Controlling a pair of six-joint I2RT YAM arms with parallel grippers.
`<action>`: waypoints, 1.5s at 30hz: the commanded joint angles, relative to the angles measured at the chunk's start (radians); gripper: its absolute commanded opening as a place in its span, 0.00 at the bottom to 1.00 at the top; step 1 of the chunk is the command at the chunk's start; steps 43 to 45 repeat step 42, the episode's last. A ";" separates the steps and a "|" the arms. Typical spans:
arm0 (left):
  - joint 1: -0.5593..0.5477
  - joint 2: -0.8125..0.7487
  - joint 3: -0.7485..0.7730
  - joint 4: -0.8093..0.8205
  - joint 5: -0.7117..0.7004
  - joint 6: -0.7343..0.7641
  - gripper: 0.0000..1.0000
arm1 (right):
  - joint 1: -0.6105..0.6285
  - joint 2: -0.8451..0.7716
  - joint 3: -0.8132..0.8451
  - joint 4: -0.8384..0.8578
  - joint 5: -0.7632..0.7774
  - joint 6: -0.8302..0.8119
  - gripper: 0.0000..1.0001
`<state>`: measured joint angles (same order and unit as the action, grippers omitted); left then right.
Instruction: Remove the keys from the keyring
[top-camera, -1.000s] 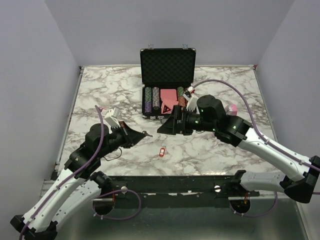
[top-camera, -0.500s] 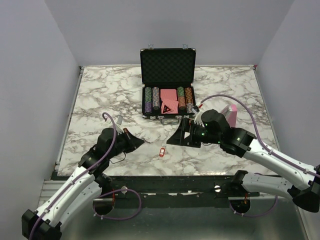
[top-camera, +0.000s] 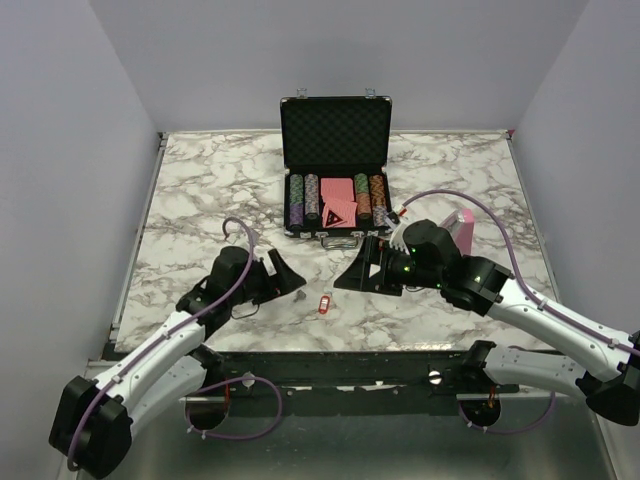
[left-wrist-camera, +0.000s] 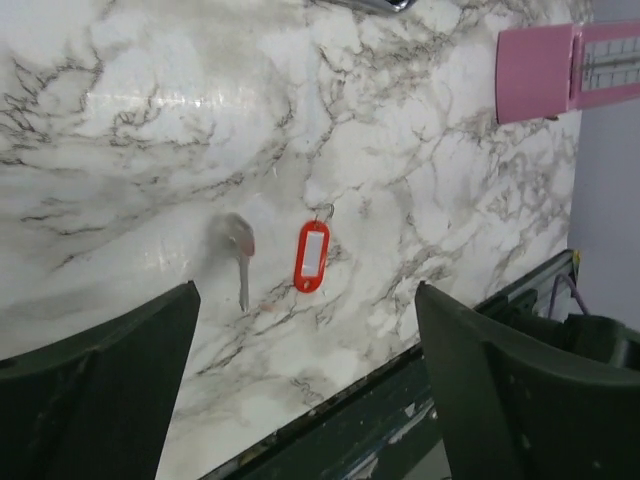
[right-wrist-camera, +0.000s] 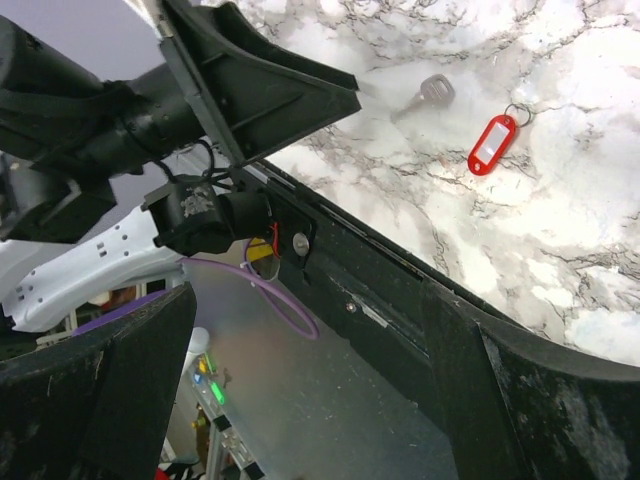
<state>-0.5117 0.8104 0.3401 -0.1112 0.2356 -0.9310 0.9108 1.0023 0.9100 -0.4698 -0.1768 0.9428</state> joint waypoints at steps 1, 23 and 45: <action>0.010 -0.036 0.158 -0.187 -0.083 0.115 0.99 | 0.003 -0.008 -0.003 -0.021 0.028 -0.004 1.00; 0.078 -0.494 0.452 -0.703 -0.427 0.448 0.99 | 0.003 -0.076 -0.005 0.075 0.290 -0.055 1.00; 0.076 -0.674 0.392 -0.651 -0.490 0.472 0.99 | 0.003 -0.275 -0.382 0.287 0.462 -0.007 1.00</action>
